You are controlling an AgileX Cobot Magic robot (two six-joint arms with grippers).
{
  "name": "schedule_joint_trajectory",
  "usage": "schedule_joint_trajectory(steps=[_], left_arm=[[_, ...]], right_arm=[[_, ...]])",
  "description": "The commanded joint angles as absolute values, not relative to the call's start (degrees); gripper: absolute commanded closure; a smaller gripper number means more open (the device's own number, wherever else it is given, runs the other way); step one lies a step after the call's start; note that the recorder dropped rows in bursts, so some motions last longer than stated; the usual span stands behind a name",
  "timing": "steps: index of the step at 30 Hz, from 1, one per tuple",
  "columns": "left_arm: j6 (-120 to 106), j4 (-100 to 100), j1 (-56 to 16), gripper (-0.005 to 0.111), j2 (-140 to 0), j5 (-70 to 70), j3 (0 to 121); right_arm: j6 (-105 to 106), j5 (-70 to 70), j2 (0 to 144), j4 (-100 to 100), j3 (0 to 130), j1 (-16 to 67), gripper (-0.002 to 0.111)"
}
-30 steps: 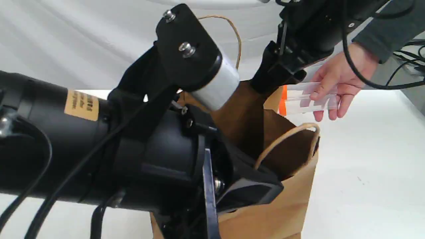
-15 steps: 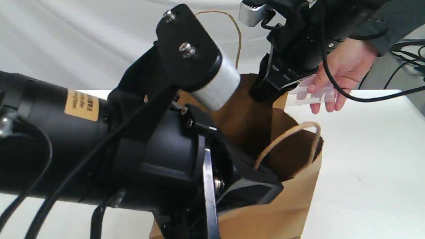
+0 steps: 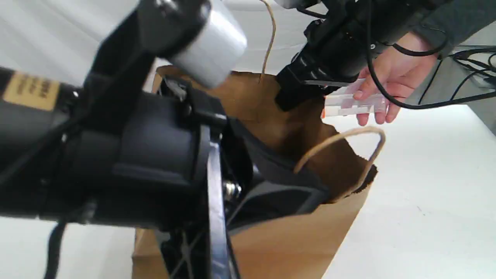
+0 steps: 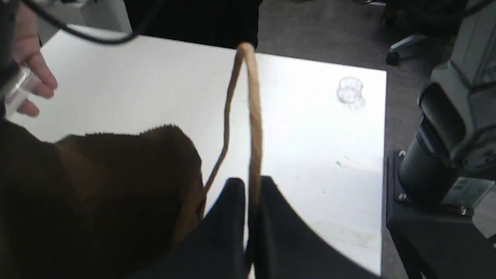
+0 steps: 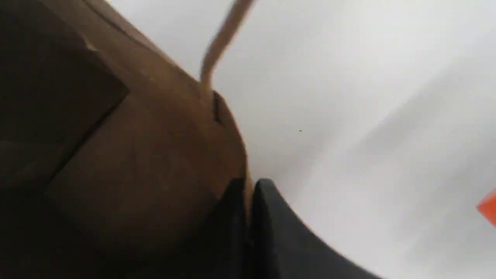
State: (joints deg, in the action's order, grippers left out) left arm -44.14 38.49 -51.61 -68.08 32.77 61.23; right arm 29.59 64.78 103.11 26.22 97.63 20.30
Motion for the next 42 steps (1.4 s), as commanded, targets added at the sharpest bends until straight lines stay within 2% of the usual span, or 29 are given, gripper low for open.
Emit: schedule_joint_trajectory(steps=[1,9,42], left_arm=[[-42.71,38.02,-51.88,0.107,-67.31,35.53,65.29],[-37.49,30.81,-51.88,0.107,-67.31,36.20,70.32],[-35.99,31.06,-51.88,0.107,-67.31,35.82,70.32]], right_arm=[[27.53,66.64,103.28,31.53,97.78,17.87,0.108],[26.17,69.96,106.40,45.54,97.78,11.32,0.108],[25.46,69.96,110.45,44.97,97.78,11.42,0.108]])
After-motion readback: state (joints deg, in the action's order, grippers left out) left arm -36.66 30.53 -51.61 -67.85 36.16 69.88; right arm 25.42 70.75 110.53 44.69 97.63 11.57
